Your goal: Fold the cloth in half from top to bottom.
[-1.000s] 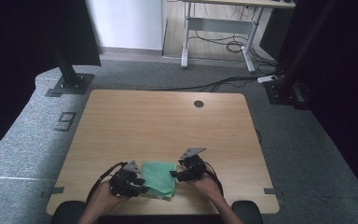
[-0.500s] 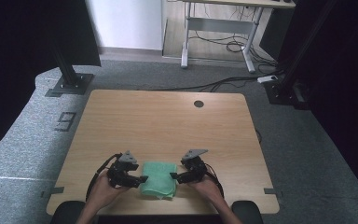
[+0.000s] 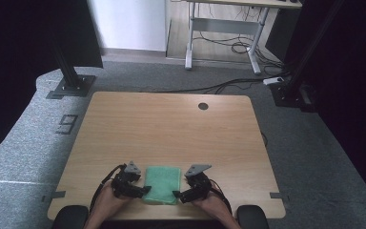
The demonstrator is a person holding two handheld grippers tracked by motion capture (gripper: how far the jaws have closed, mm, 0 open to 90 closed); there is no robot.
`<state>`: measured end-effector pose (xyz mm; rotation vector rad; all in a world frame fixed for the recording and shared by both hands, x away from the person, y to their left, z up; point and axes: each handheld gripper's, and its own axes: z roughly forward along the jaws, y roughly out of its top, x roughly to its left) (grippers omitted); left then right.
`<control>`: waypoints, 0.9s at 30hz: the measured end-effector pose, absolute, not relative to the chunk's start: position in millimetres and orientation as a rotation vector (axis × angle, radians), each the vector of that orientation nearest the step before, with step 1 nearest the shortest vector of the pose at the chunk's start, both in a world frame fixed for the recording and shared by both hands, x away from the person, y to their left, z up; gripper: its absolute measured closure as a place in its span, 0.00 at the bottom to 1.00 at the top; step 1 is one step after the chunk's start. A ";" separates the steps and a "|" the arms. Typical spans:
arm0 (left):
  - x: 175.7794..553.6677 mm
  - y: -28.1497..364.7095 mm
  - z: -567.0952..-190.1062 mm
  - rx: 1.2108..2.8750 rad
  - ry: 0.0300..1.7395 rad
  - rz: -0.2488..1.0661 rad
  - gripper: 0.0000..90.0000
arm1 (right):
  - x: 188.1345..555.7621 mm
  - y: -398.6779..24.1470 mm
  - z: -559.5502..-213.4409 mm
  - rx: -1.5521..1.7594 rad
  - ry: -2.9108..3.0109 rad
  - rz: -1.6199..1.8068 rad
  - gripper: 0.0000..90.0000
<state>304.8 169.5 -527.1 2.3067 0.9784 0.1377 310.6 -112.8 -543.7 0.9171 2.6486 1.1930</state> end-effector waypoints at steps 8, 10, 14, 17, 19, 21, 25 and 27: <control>305.6 167.9 -529.5 2.309 0.987 0.142 0.35 | 309.9 -108.9 -541.3 0.912 2.646 1.194 0.15; 305.2 168.9 -530.6 2.294 0.992 0.141 0.35 | 306.7 -109.4 -543.9 0.897 2.655 1.174 0.15; 304.7 168.7 -530.6 2.296 0.991 0.146 0.35 | 302.0 -115.0 -545.2 0.894 2.661 1.154 0.15; 304.0 169.4 -526.8 2.282 0.978 0.152 0.34 | 302.2 -117.5 -542.0 0.887 2.659 1.160 0.15; 304.1 171.8 -521.4 2.244 0.960 0.136 0.33 | 304.1 -118.1 -538.3 0.886 2.647 1.181 0.15; 305.1 174.2 -515.8 2.211 0.952 0.139 0.32 | 308.5 -117.9 -533.7 0.893 2.623 1.210 0.15; 311.2 179.4 -514.1 2.195 0.971 0.172 0.30 | 317.8 -115.2 -531.2 0.922 2.580 1.207 0.15; 312.9 181.4 -517.5 2.193 0.982 0.190 0.30 | 321.9 -114.4 -533.1 0.945 2.561 1.189 0.15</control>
